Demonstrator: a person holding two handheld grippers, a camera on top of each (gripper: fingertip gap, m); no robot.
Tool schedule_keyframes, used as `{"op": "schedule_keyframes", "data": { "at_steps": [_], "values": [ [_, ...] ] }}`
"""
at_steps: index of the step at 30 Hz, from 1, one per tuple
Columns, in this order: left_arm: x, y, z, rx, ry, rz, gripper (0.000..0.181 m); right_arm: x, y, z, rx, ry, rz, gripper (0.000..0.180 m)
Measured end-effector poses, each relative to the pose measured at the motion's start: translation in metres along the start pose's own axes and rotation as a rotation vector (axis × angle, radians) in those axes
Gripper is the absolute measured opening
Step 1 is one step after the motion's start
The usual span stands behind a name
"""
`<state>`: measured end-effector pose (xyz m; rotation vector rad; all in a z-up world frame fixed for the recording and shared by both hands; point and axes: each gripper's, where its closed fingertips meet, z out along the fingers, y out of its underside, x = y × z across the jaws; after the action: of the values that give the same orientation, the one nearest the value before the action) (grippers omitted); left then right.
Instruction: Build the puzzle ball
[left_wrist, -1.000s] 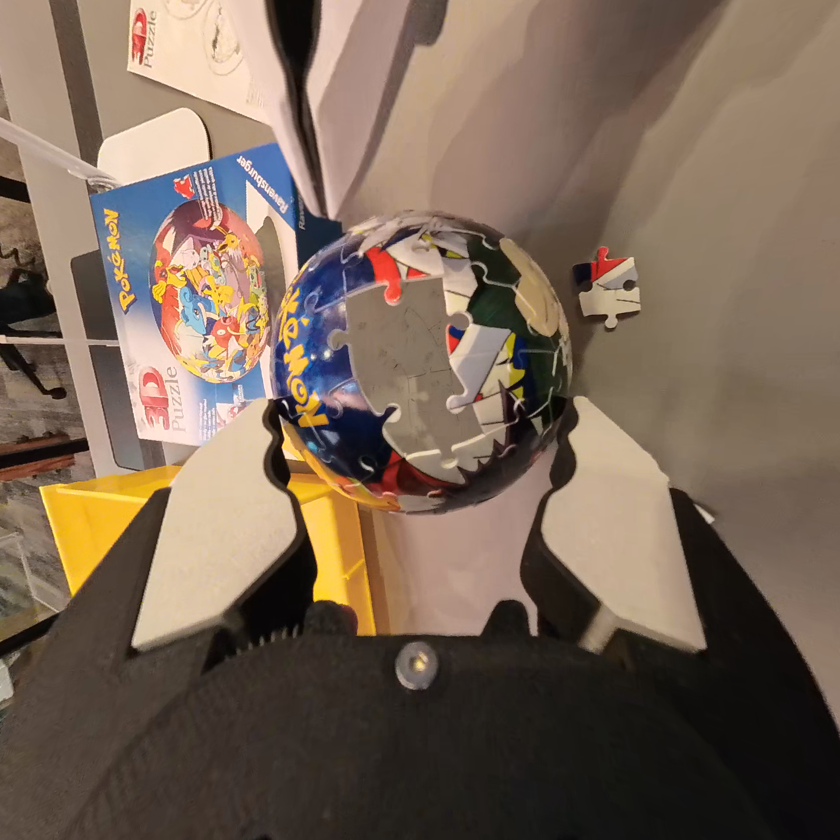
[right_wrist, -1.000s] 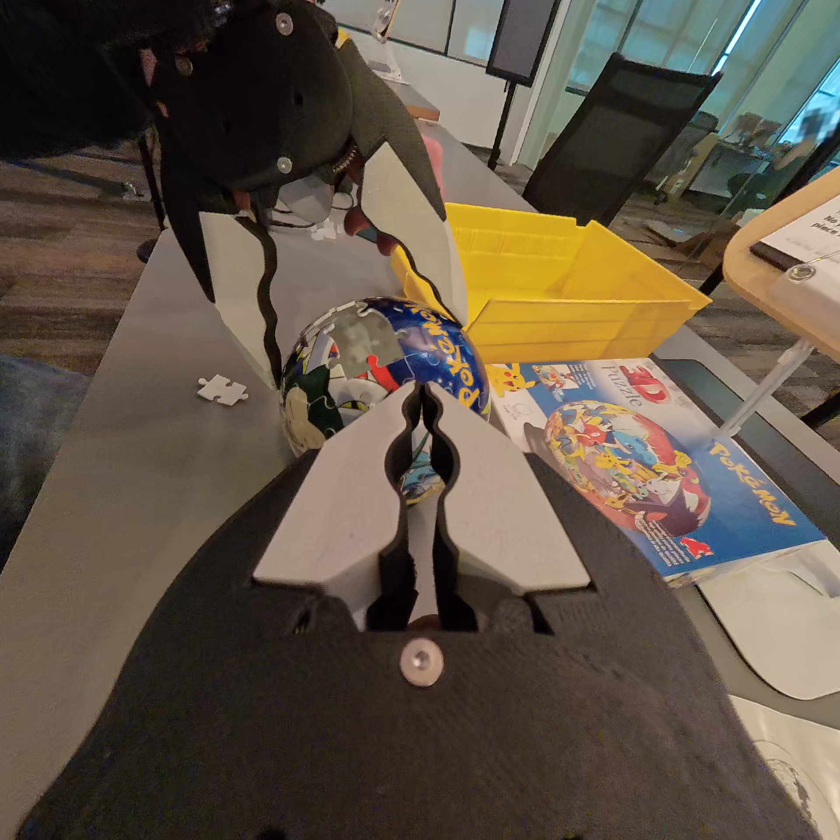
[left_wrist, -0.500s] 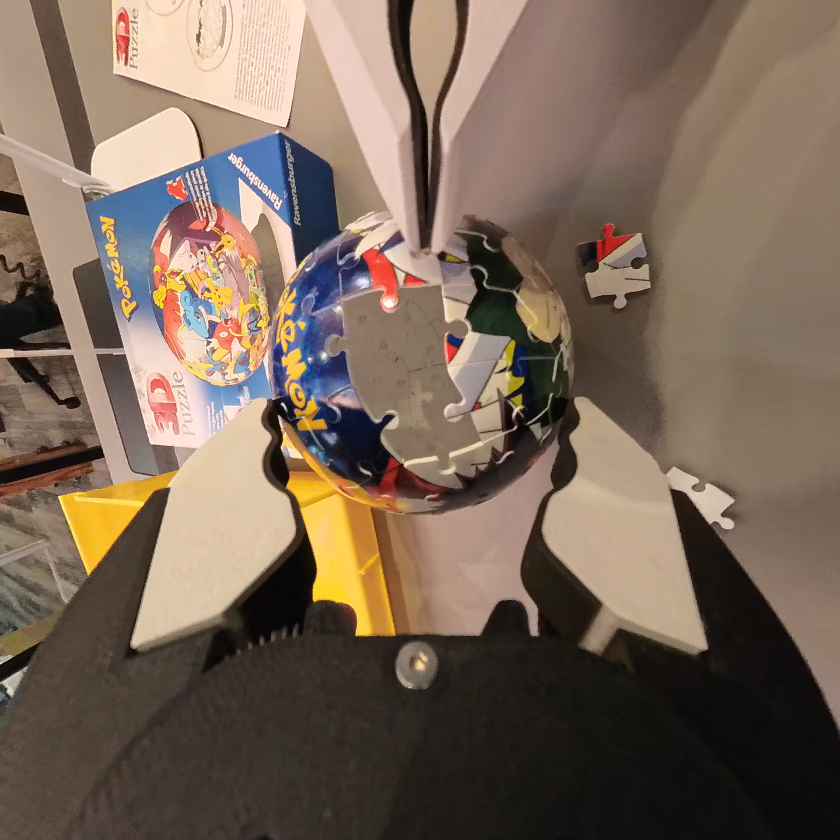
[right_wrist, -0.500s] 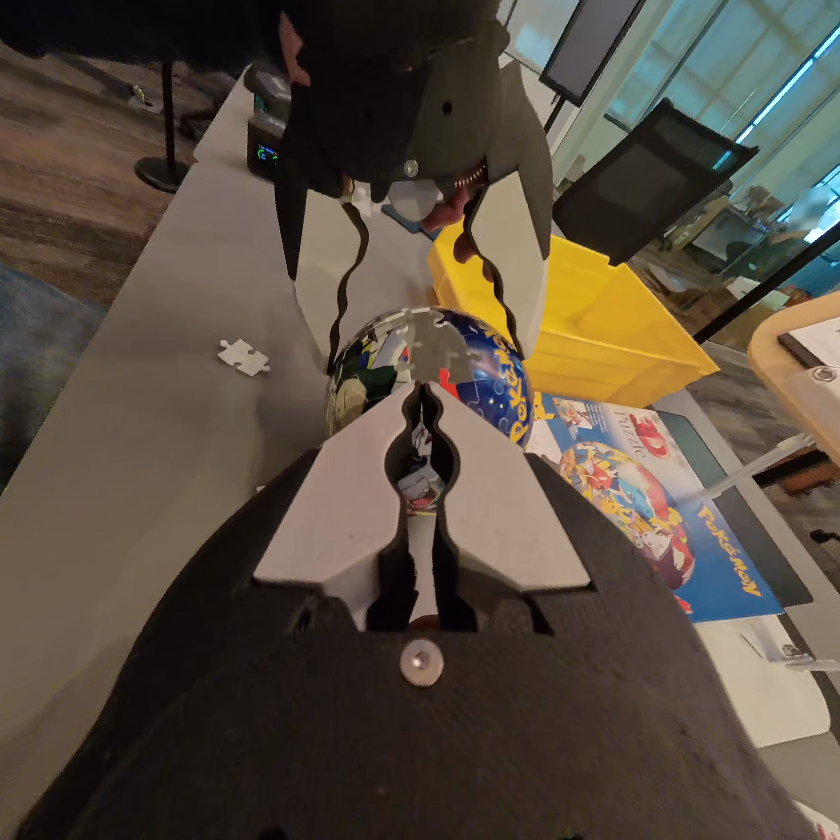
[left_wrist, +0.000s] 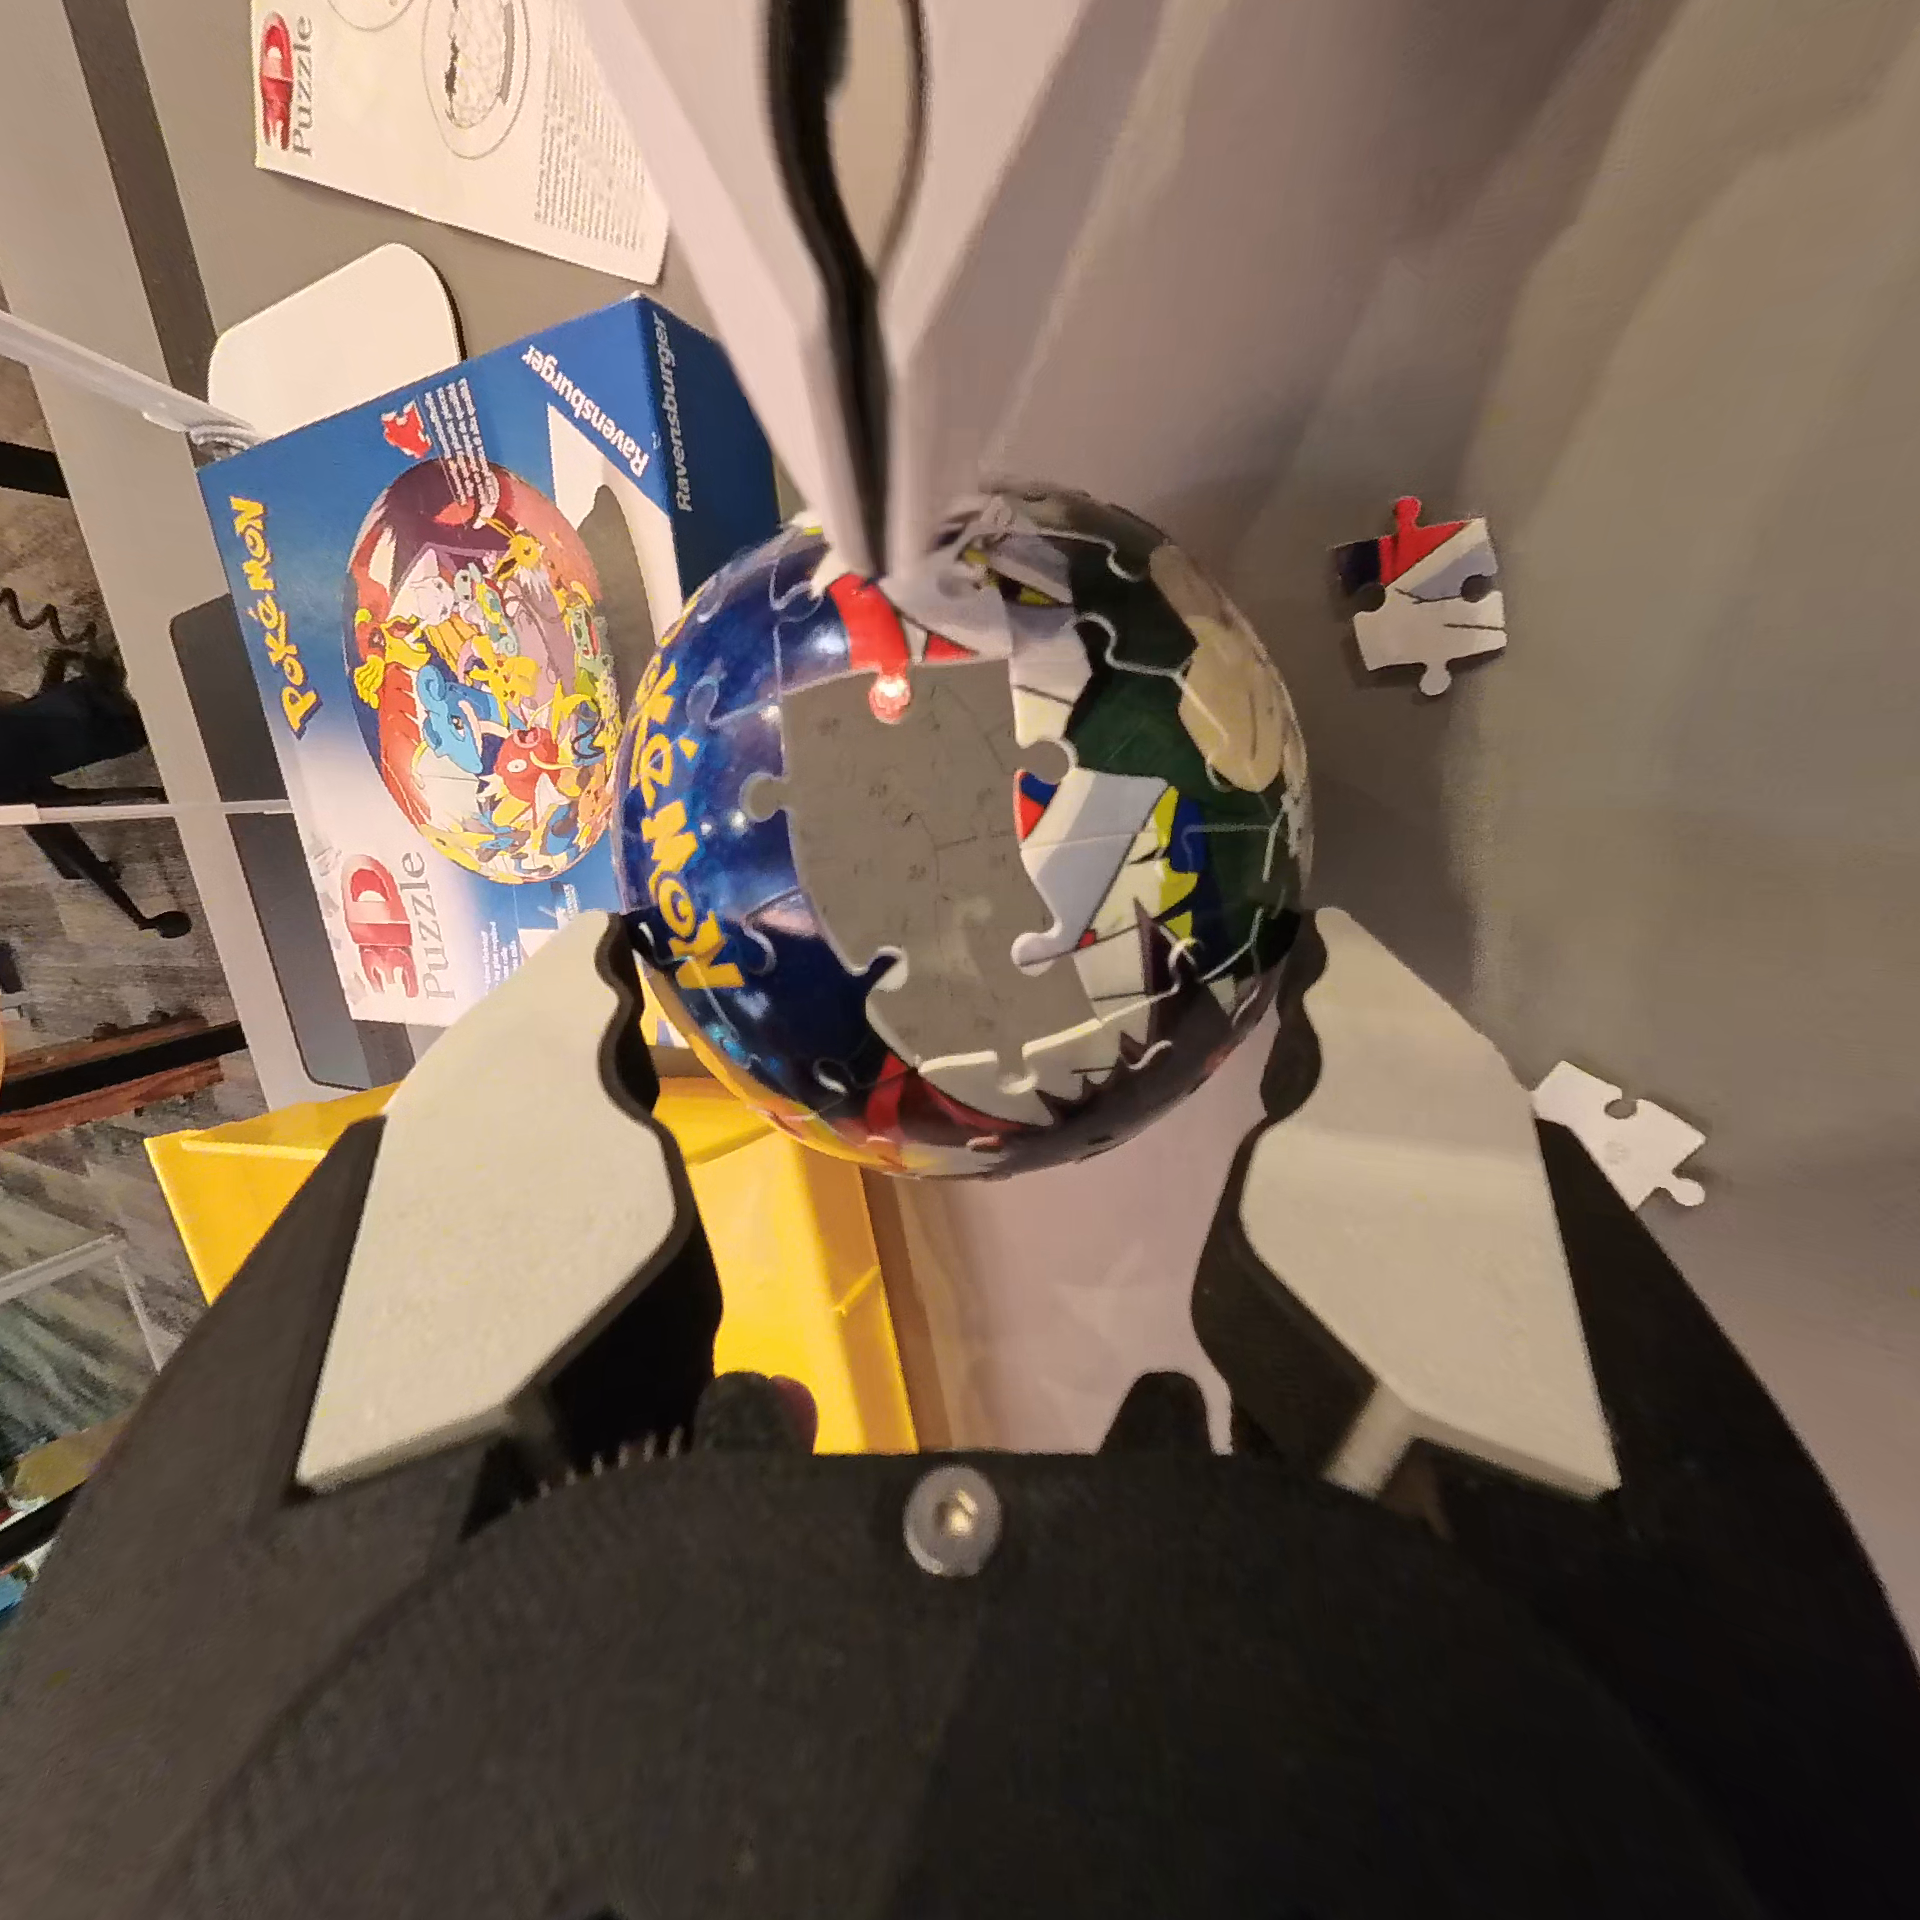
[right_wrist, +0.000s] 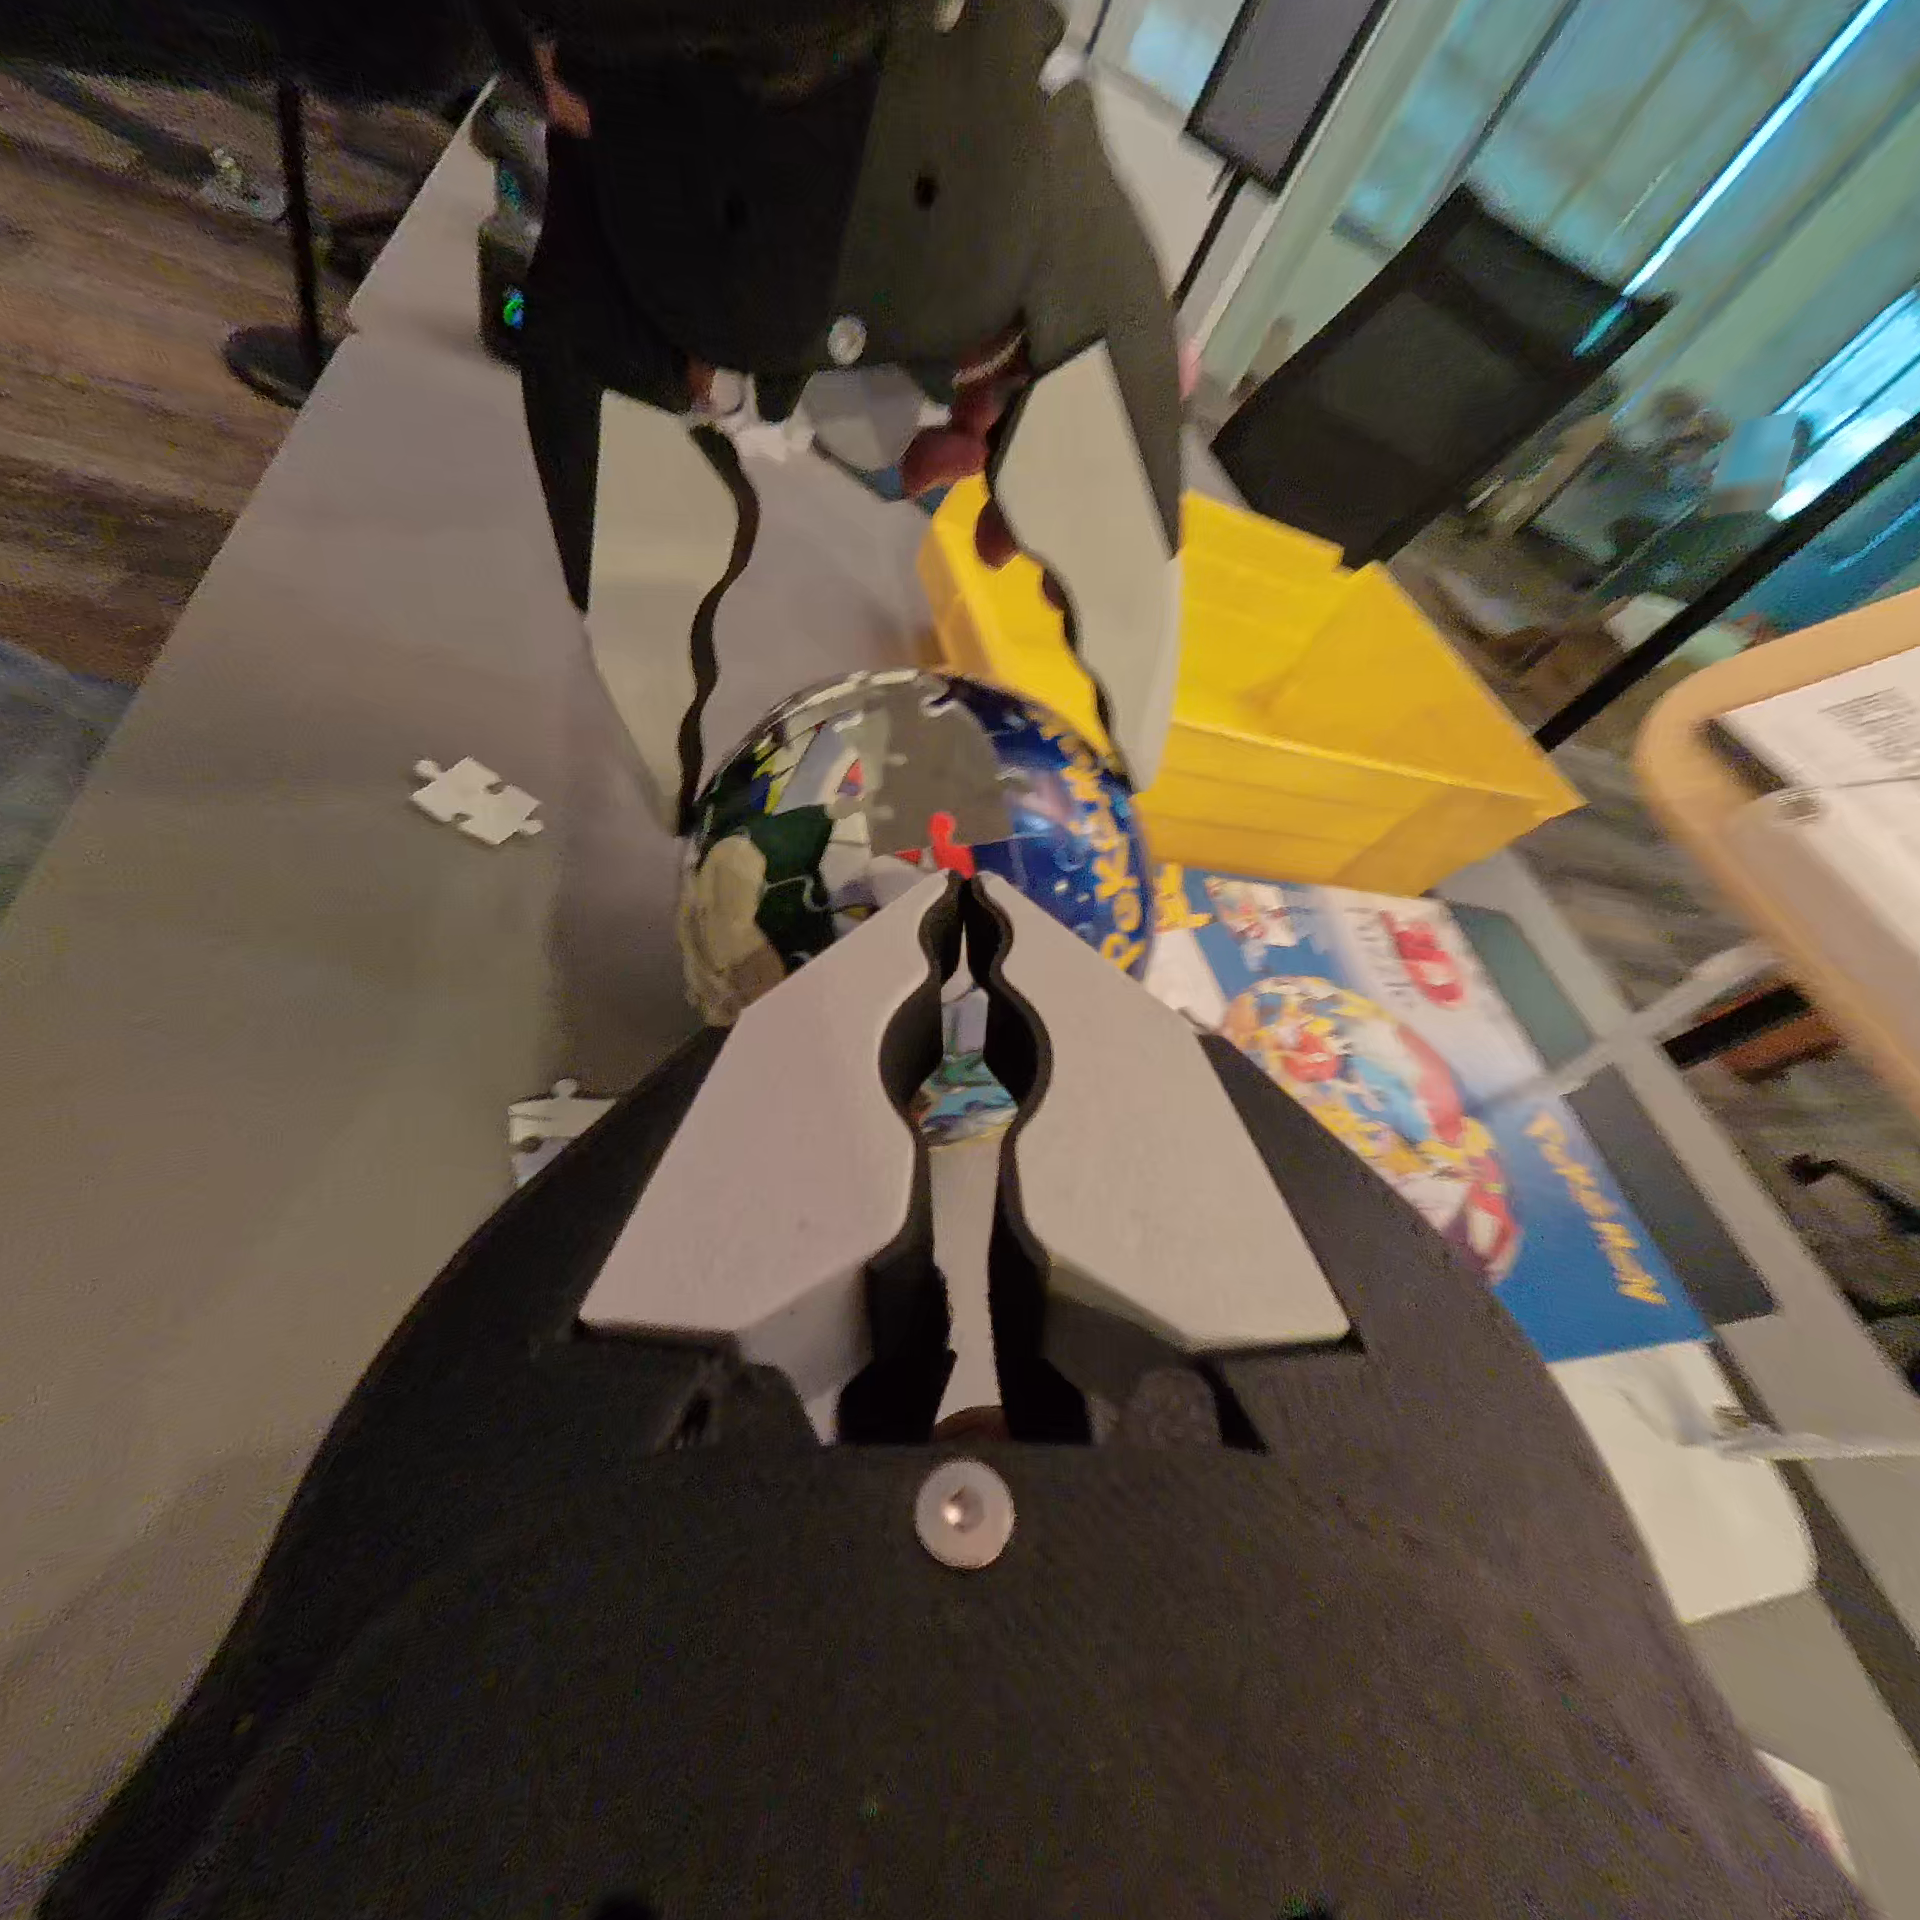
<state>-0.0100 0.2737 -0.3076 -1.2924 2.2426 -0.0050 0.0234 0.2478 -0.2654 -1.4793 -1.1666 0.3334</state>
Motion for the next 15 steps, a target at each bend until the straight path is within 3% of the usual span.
{"op": "schedule_keyframes", "data": {
  "at_steps": [15],
  "values": [
    [-0.005, -0.001, -0.005, 0.012, -0.009, -0.036, 0.118, 0.002, 0.003, -0.008, 0.028, 0.000, 0.004, 0.000]
  ]
}}
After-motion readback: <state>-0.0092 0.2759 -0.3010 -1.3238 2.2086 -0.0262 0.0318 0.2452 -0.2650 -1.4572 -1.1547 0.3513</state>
